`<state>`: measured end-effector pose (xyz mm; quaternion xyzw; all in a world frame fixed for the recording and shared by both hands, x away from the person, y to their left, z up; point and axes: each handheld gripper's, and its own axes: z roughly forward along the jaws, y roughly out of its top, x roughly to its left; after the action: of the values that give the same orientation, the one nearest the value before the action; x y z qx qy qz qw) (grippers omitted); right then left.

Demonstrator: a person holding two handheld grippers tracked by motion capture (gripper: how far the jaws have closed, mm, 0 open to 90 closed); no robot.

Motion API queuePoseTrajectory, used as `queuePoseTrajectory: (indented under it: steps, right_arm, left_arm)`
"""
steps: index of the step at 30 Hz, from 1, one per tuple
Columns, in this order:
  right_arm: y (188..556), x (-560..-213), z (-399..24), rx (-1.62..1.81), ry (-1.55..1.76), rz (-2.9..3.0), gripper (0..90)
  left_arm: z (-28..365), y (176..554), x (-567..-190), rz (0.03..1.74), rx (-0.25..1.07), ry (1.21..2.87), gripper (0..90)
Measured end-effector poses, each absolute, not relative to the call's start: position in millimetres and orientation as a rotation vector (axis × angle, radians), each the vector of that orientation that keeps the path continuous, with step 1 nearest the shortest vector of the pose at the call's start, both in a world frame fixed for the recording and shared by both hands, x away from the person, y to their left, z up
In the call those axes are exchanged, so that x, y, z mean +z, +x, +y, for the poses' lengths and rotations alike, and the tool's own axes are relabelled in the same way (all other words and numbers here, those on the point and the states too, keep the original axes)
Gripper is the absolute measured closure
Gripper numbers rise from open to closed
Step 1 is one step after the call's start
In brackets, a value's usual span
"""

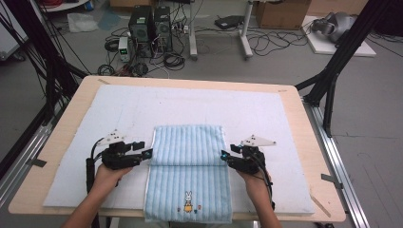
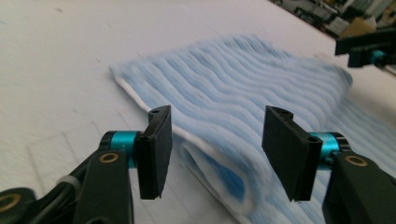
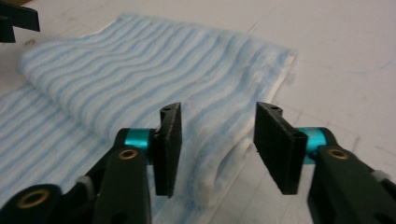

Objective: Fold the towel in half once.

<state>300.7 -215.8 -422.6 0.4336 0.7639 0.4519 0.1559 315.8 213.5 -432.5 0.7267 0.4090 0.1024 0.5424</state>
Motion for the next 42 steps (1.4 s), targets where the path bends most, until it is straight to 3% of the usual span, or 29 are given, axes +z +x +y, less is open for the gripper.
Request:
queuePoseTrajectory:
  steps: [6, 20, 30, 37, 42]
  right_arm:
    - [321.2, -413.2, -213.0, 1.249, 1.246, 2.176, 31.0]
    - [333.4, -407.6, -212.1, 1.231, 1.248, 2.183, 28.0]
    - [333.8, -409.3, -217.6, 1.227, 1.266, 2.168, 28.0]
    - [335.0, -410.2, -216.7, 1.217, 1.270, 2.168, 28.0]
    - [337.3, -410.4, -217.5, 1.232, 1.293, 2.160, 28.0]
  left_arm:
    - [212.9, 345.0, -424.4, 1.016, 0.286, 1.726, 39.1]
    - [182.9, 400.1, -443.6, 1.177, 0.344, 1.871, 39.3]
    - [165.3, 398.6, -449.7, 1.121, 0.504, 2.000, 52.0]
    - [159.5, 394.7, -449.0, 1.003, 0.482, 2.053, 82.6]
    - [161.6, 395.9, -449.4, 1.044, 0.439, 2.012, 86.3]
